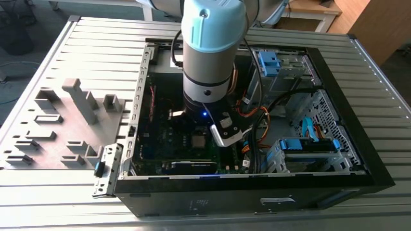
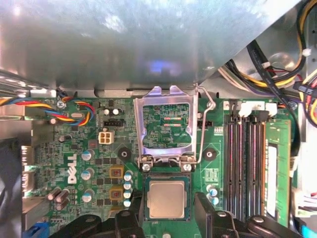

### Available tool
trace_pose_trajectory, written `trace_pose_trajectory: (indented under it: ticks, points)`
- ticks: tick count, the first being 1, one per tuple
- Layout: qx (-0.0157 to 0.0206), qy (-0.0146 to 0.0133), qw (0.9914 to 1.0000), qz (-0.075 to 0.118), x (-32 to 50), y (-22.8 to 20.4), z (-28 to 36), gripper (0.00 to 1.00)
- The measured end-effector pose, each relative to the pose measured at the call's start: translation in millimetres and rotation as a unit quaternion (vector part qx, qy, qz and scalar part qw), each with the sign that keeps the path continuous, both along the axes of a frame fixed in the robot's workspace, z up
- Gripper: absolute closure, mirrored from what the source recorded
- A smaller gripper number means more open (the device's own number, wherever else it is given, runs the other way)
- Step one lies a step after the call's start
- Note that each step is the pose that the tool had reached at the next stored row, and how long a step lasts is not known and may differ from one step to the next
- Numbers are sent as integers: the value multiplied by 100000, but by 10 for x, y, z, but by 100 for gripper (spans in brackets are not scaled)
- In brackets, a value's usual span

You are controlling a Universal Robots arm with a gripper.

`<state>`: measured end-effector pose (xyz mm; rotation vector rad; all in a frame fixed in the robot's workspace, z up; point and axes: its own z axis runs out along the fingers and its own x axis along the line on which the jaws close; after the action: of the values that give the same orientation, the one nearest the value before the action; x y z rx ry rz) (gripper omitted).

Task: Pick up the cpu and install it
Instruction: 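Place the cpu into insertion slot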

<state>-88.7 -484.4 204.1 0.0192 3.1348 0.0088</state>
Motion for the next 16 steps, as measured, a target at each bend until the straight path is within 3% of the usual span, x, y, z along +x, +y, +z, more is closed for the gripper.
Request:
trace_pose_trajectory:
  ticks: [4, 14, 15, 16]
  points:
    - [0, -2, 100000, 0, 0, 0, 66, 47]
    - [2, -1, 100000, 2, 0, 0, 71, 48]
    - [2, -2, 100000, 2, 0, 0, 71, 60]
    - [2, 0, 100000, 2, 0, 0, 72, 60]
